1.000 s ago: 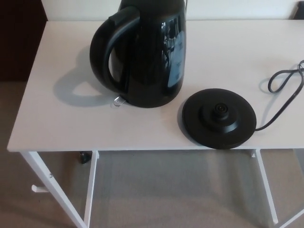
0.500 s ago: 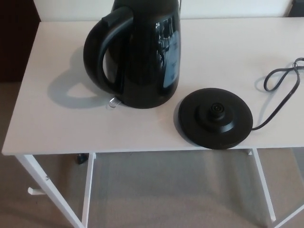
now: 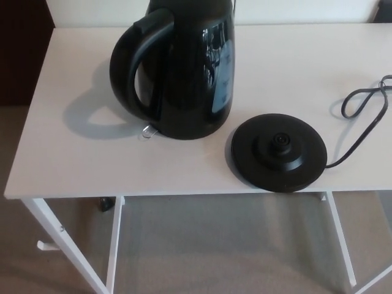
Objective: The robot walk towards a table in front and uses its left hand to pick up the pot from the base and places it on the table
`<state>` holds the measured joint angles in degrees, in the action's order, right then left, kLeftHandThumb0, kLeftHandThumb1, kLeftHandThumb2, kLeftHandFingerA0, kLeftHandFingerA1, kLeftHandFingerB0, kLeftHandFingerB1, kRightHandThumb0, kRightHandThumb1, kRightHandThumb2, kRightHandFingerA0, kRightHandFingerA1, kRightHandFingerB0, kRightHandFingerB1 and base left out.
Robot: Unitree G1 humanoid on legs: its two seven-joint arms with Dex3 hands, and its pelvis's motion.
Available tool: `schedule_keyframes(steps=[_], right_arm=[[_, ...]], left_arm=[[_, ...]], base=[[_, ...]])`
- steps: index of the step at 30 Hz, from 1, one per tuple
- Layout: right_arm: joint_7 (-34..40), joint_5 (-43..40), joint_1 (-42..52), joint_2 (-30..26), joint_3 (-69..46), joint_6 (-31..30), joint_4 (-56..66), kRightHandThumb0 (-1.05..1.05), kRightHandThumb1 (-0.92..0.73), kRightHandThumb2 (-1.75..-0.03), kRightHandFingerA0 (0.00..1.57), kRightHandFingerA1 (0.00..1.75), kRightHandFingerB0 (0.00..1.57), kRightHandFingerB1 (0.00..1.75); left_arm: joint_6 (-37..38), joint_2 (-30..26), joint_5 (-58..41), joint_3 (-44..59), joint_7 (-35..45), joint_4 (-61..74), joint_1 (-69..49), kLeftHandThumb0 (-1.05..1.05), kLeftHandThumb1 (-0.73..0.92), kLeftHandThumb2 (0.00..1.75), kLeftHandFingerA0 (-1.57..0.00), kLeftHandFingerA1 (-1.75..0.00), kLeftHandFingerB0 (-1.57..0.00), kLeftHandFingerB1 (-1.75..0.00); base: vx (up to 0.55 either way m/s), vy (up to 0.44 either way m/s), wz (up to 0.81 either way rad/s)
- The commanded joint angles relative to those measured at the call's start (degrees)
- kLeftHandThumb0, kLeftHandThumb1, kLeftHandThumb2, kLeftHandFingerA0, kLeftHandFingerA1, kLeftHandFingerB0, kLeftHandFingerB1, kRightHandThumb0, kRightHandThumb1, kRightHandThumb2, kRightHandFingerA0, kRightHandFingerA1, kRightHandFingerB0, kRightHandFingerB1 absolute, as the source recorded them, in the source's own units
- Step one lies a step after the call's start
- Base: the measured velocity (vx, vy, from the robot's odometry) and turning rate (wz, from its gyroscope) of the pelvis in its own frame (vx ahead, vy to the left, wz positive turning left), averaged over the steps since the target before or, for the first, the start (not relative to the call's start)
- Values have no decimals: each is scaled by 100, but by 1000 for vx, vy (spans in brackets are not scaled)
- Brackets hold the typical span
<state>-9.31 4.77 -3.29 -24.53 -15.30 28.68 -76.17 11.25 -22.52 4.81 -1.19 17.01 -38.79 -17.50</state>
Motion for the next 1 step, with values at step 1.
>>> schedule_keyframes(steps=[1], right_arm=[[85, -408, -24, 90, -299, -86, 11, -28, 21, -66, 98, 88, 91, 85]], left_arm=[[484, -113, 162, -2, -181, -100, 0, -66, 65, 63, 0, -21, 0, -11]], base=[[0, 0, 0]])
